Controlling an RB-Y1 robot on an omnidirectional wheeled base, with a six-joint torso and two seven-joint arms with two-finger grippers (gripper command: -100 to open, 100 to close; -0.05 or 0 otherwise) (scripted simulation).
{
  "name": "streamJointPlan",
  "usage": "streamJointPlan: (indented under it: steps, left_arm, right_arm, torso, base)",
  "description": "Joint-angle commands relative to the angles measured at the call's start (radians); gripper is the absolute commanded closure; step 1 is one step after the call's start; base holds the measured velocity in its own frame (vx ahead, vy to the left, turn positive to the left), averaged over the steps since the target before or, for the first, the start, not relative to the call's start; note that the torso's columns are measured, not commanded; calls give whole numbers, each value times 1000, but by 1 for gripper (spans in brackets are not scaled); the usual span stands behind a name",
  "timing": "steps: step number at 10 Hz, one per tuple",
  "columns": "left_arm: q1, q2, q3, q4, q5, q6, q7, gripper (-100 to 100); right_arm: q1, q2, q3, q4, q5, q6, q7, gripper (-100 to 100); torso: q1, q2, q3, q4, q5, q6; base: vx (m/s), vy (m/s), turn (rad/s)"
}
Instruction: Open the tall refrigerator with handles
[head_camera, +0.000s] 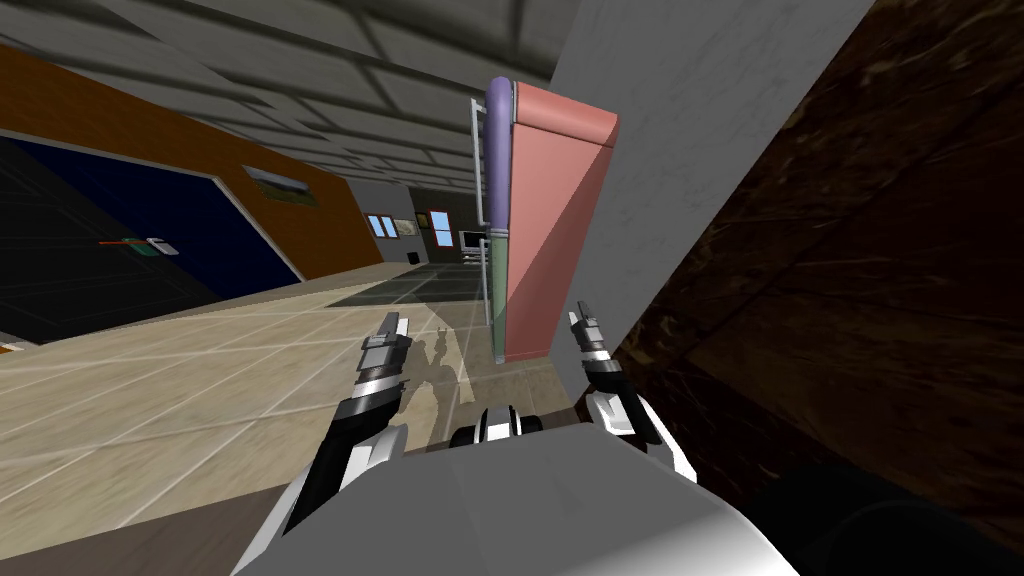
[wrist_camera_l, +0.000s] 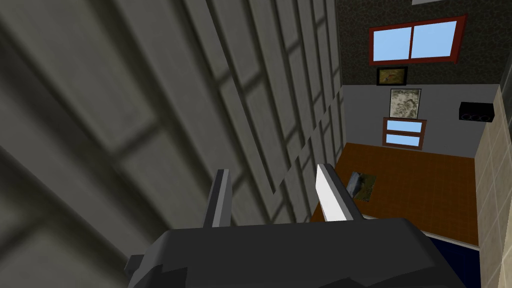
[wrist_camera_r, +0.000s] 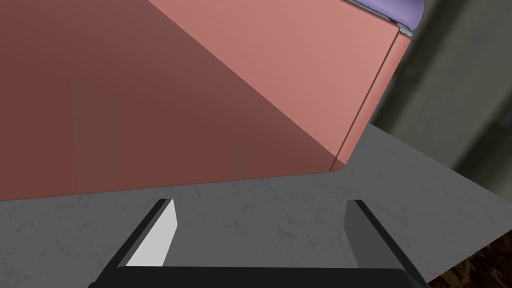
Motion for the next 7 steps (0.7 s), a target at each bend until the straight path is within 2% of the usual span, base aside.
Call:
streamJointPlan:
  steps: [1, 2, 3, 4, 5, 6, 7]
  left_arm:
    - [0, 0, 0, 0, 0, 0, 0, 0]
    - [0, 0, 0, 0, 0, 0, 0, 0]
    - [0, 0, 0, 0, 0, 0, 0, 0]
    - [0, 0, 0, 0, 0, 0, 0, 0]
    - [0, 0, 0, 0, 0, 0, 0, 0]
    - [0, 0, 0, 0, 0, 0, 0, 0]
    - [0, 0, 0, 0, 0, 0, 0, 0]
  right_arm:
    - [-7, -57, -14, -2, -3, 26, 69, -100]
    - [-12, -88, -23, -2, -4, 42, 96, -100]
    - [-12, -94, -23, -2, -4, 42, 110, -100]
    - [-17, -133, -33, -3, -6, 60, 147, -100]
    - [-17, -133, -33, -3, -6, 60, 154, -100]
    - [-23, -173, -43, -4, -8, 78, 193, -100]
    - [-23, -173, -43, -4, -8, 78, 200, -100]
  torso:
    - [-1, 0, 0, 0, 0, 0]
    - [-1, 1, 0, 0, 0, 0]
    - [0, 1, 0, 0, 0, 0]
    - [-1, 1, 0, 0, 0, 0]
    - [0, 1, 0, 0, 0, 0]
    - [-1, 1, 1, 0, 0, 0]
    - [-1, 1, 0, 0, 0, 0]
  base:
    - [42, 65, 24]
    - [46, 76, 37]
    - [48, 56, 12]
    - [42, 70, 30]
    - [36, 50, 13]
    - [38, 52, 32]
    - [32, 51, 15]
